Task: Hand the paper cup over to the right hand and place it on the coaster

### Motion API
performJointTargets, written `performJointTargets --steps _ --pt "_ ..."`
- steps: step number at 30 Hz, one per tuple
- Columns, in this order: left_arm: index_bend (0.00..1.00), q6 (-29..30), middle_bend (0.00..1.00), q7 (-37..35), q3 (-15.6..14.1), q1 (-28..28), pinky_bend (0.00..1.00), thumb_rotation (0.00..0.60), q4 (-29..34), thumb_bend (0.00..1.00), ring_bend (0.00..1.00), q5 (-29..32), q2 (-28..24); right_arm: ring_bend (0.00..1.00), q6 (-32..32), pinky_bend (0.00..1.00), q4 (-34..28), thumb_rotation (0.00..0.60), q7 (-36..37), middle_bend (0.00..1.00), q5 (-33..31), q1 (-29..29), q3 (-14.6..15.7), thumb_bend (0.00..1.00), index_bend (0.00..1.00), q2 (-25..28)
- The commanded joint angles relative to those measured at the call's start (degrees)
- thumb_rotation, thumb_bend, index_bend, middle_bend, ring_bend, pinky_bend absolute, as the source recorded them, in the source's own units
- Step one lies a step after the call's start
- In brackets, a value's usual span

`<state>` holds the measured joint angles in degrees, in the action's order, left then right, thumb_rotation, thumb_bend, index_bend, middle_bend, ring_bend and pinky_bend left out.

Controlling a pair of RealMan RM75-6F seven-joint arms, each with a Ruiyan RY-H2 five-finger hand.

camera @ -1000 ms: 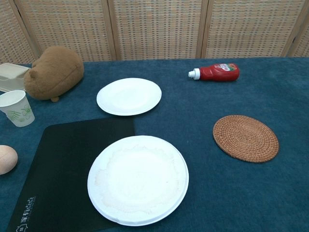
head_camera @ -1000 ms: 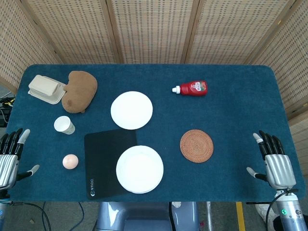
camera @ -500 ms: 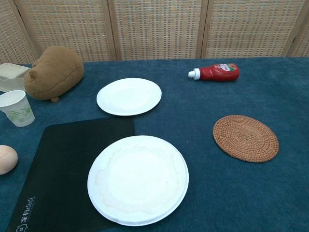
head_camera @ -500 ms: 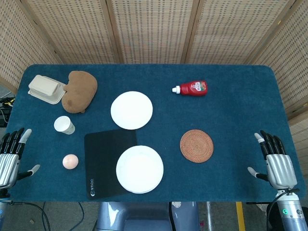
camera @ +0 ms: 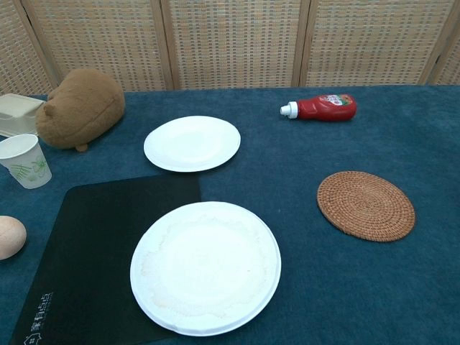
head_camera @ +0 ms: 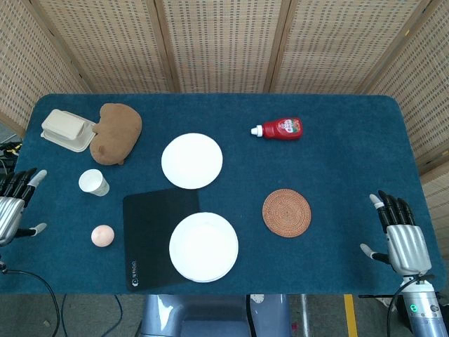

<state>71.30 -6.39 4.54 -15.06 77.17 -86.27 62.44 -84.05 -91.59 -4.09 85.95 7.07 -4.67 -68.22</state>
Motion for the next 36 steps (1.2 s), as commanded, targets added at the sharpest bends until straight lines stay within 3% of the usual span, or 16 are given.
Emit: performJointTargets --steps 1,16,25,36 --pt "0.00 -4.96 0.00 -1.80 0.56 -3.60 0.00 0.600 -3.44 0.06 0.00 1.09 -0.61 0.00 0.12 0.00 0.06 0.600 -0.15 0.00 -0.05 0.06 0.02 0.02 0.00 -0.11" --pt "0.00 -22.42 0.00 0.23 0.47 -15.18 0.00 0.600 -6.05 0.09 0.00 2.26 0.68 0.00 1.27 0.00 1.07 0.600 0.47 0.00 -1.59 0.33 -0.37 0.02 0.00 -0.45" --pt "0.00 -28.01 0.00 9.88 0.66 -19.50 0.00 0.600 -4.85 0.11 0.00 5.92 2.83 0.00 1.08 0.00 1.33 0.600 1.31 0.00 -1.68 0.25 -0.50 0.02 0.00 -0.28" --pt "0.00 -33.24 0.00 16.73 0.03 -22.73 0.00 0.600 -7.09 0.12 0.00 10.98 6.28 0.00 1.36 0.00 1.64 0.600 1.73 0.00 -1.98 0.27 -0.53 0.02 0.00 -0.22"
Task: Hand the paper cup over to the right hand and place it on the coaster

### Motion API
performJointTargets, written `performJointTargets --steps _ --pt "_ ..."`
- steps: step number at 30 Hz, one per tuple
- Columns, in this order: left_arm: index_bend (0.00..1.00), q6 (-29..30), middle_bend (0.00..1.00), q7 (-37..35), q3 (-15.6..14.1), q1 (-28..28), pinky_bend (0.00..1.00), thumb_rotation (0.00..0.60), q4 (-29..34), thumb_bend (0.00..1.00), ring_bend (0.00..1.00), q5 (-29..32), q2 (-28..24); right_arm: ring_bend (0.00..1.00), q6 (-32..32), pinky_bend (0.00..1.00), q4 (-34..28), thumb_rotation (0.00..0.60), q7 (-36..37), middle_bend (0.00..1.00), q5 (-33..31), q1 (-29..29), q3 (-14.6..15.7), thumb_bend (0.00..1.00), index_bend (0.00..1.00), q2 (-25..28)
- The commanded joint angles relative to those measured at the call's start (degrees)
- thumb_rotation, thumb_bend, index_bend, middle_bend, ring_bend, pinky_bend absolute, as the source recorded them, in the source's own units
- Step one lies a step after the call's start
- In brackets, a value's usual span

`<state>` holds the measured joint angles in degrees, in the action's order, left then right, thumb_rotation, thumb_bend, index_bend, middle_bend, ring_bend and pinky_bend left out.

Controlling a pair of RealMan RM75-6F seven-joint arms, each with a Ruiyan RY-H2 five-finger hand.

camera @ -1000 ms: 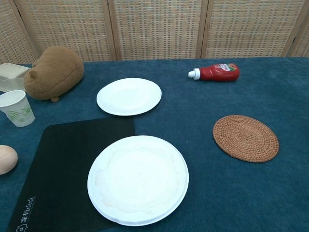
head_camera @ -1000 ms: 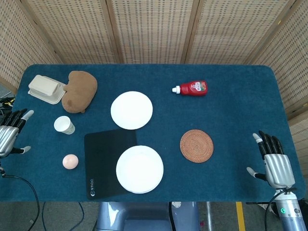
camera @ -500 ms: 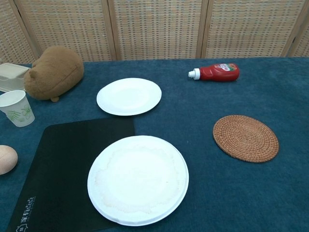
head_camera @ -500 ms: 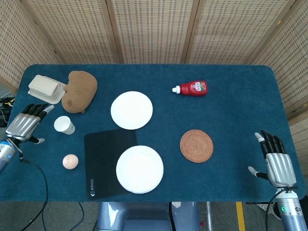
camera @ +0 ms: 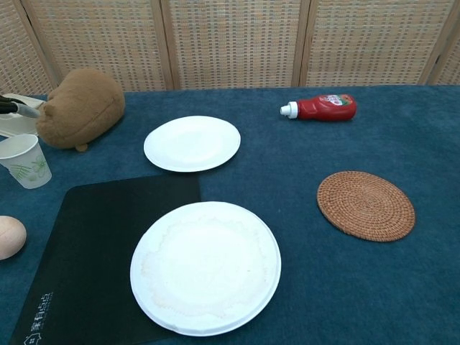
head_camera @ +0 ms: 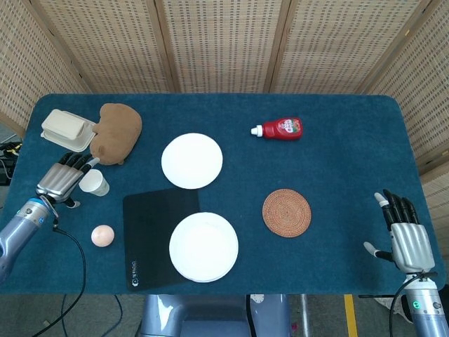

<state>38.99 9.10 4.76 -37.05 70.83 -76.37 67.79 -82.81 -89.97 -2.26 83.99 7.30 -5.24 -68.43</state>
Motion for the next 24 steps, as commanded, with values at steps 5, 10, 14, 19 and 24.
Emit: performJointTargets --steps 5,10,14,19,24 --pt "0.00 -1.92 0.00 3.12 -0.47 -1.74 0.00 0.600 -1.63 0.13 0.00 2.07 2.16 0.00 -0.12 0.00 0.07 0.600 -0.35 0.00 -0.06 0.02 -0.09 0.02 0.00 -0.12" --pt "0.00 -2.01 0.00 4.76 -1.07 -2.15 0.00 0.600 -2.03 0.13 0.00 2.86 3.00 0.00 -0.33 0.00 0.30 0.600 0.12 0.00 -0.41 -0.14 -0.28 0.02 0.00 -0.15" --pt "0.05 -2.00 0.00 5.48 -1.55 -2.19 0.00 0.600 -2.59 0.15 0.00 3.57 3.36 0.00 -0.43 0.00 0.44 0.600 0.33 0.00 -0.31 -0.16 -0.30 0.02 0.00 -0.16" --pt "0.15 -2.10 0.00 5.88 -1.90 -2.38 0.00 0.600 -3.44 0.17 0.00 4.50 4.10 0.00 -0.62 0.00 0.44 0.600 0.29 0.00 -0.13 -0.18 -0.30 0.02 0.00 -0.23" --pt "0.21 -1.82 0.00 6.02 -2.03 -2.52 0.00 0.600 -4.43 0.17 0.00 5.18 5.27 0.00 -0.61 0.00 0.52 0.600 0.47 0.00 -0.14 -0.17 -0.33 0.02 0.00 -0.24"
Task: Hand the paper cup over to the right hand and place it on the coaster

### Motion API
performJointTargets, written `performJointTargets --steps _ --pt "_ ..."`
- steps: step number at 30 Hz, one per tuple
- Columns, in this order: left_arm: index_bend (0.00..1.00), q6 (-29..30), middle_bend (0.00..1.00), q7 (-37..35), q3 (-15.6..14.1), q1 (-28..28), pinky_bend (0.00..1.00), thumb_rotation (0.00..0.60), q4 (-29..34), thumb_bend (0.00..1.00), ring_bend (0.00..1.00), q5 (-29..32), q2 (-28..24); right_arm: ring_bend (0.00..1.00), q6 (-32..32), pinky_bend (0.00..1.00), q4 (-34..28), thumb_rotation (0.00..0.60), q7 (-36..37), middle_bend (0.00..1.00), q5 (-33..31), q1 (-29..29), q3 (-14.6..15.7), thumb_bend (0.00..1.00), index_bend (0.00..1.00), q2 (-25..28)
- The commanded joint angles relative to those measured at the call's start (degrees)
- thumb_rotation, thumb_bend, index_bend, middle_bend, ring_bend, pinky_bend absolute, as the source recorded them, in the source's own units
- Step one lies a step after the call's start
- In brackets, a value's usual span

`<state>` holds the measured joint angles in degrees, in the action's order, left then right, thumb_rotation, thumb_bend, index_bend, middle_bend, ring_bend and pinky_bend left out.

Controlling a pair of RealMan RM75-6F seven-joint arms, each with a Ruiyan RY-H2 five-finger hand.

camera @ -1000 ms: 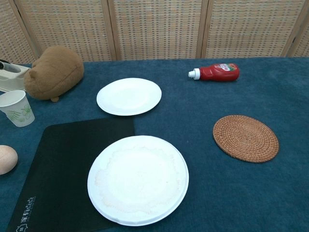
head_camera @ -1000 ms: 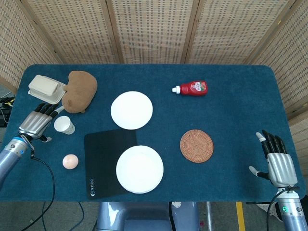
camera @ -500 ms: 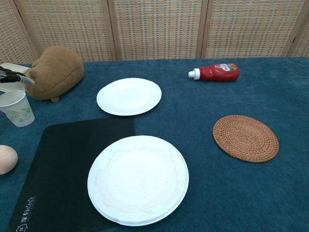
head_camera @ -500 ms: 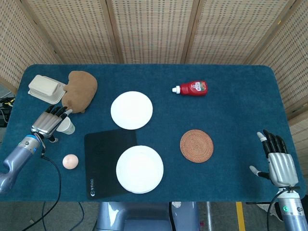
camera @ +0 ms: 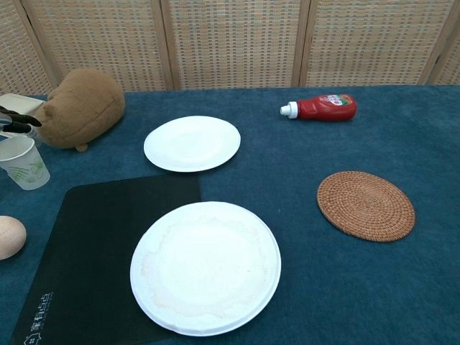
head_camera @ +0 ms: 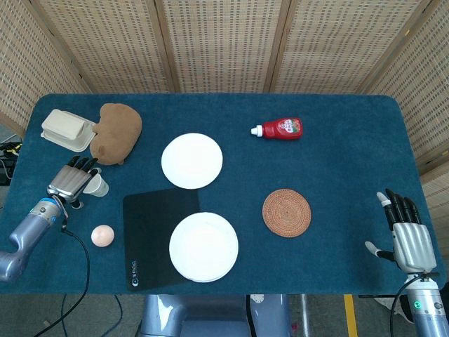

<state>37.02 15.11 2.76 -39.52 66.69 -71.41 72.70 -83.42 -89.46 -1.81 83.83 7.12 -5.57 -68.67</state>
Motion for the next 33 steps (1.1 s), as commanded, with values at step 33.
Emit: performJointTargets --steps 33 --pt "0.32 7.10 0.00 -0.91 1.46 0.09 0.00 0.600 7.06 0.32 0.00 -0.34 -3.63 0.00 -0.60 0.00 0.17 0.600 2.20 0.00 0.26 -0.25 -0.25 0.02 0.00 0.44"
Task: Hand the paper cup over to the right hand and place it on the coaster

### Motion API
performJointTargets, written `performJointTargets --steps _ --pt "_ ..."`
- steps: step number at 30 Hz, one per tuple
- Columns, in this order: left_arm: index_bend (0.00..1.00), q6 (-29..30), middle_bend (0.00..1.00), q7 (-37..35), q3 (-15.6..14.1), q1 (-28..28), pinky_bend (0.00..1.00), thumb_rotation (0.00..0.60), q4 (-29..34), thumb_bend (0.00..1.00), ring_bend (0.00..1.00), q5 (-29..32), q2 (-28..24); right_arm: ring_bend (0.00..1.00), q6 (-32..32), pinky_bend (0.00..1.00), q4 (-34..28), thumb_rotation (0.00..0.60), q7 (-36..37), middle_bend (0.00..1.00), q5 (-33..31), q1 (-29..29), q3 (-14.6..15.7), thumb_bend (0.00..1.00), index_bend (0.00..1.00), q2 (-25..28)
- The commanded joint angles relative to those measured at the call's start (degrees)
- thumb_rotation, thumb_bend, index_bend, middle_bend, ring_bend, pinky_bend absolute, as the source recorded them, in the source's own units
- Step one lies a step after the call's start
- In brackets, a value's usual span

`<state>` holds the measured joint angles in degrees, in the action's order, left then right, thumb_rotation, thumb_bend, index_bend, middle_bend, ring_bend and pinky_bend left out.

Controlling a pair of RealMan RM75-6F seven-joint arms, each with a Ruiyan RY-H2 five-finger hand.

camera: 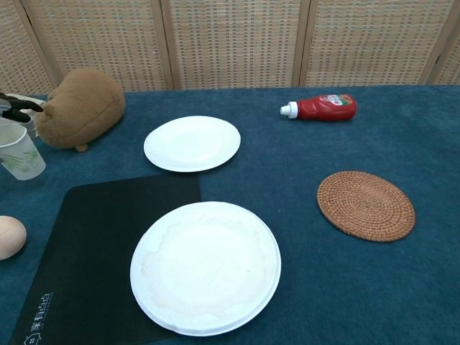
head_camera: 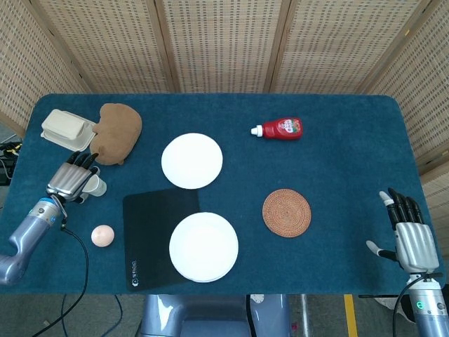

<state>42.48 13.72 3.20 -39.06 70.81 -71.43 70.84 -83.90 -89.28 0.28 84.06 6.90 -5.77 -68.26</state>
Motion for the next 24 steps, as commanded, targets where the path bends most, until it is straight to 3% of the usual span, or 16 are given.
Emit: performJointTargets --steps 1,8,17,24 --pt "0.32 2.03 0.00 0.64 1.35 -0.52 0.00 0.600 3.97 0.32 0.00 -0.34 -2.22 0.00 -0.18 0.00 -0.02 0.600 0.20 0.00 0.05 -0.06 -0.06 0.02 0.00 0.06" --pt "0.32 4.03 0.00 5.65 3.88 -2.92 0.00 0.600 13.63 0.33 0.00 0.64 -4.56 0.00 -0.33 0.00 0.08 0.600 1.32 0.00 -0.20 -0.24 -0.23 0.02 0.00 0.39" --pt "0.32 4.13 0.00 18.62 6.92 -9.18 0.00 0.600 23.80 0.33 0.00 9.31 -2.10 0.00 -0.40 0.00 0.72 0.600 4.03 0.00 -0.79 -0.47 -0.68 0.02 0.00 0.82" --pt "0.32 6.20 0.00 30.18 6.04 -14.15 0.00 0.600 28.80 0.33 0.00 16.51 2.15 0.00 -0.71 0.00 1.44 0.600 6.23 0.00 -1.06 -0.75 -1.01 0.02 0.00 1.14"
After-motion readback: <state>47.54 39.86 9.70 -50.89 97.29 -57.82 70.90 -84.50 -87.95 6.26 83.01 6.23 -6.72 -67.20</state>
